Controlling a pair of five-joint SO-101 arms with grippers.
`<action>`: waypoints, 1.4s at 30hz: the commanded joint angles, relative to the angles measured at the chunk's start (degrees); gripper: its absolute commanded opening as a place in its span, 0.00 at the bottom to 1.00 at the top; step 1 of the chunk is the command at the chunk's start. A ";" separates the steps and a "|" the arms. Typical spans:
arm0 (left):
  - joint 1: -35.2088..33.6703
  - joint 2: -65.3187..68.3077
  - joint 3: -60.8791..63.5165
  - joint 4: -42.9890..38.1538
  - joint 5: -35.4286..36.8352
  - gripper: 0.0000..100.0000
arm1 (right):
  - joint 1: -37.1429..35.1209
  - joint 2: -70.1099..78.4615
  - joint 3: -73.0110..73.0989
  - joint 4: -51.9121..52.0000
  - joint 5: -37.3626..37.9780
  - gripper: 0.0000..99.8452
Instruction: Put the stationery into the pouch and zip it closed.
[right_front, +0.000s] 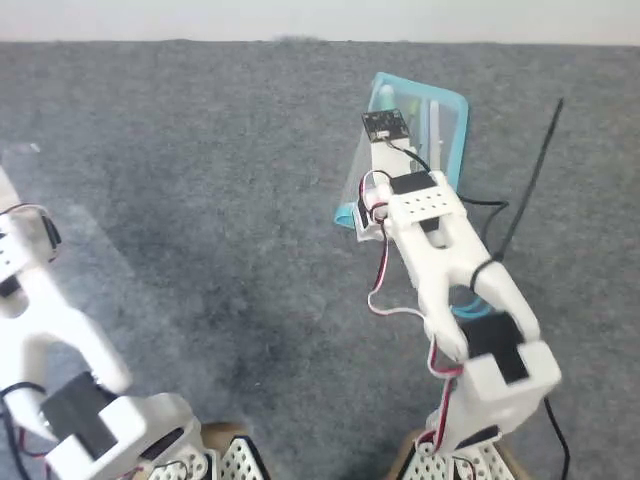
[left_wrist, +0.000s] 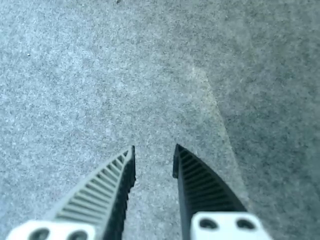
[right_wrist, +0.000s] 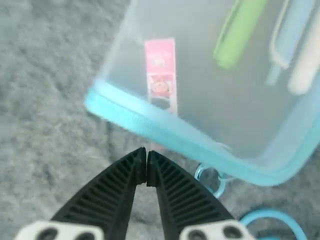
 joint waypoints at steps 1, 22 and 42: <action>-0.18 -3.43 -0.84 -1.58 -0.88 0.12 | -1.19 -8.04 5.27 -3.91 0.53 0.01; -0.35 -3.87 -0.84 -1.23 -0.88 0.12 | 0.84 6.55 -3.52 -6.20 0.62 0.01; 13.01 -3.96 -2.24 3.52 -3.87 0.12 | -1.10 -6.37 -0.70 -3.82 0.18 0.01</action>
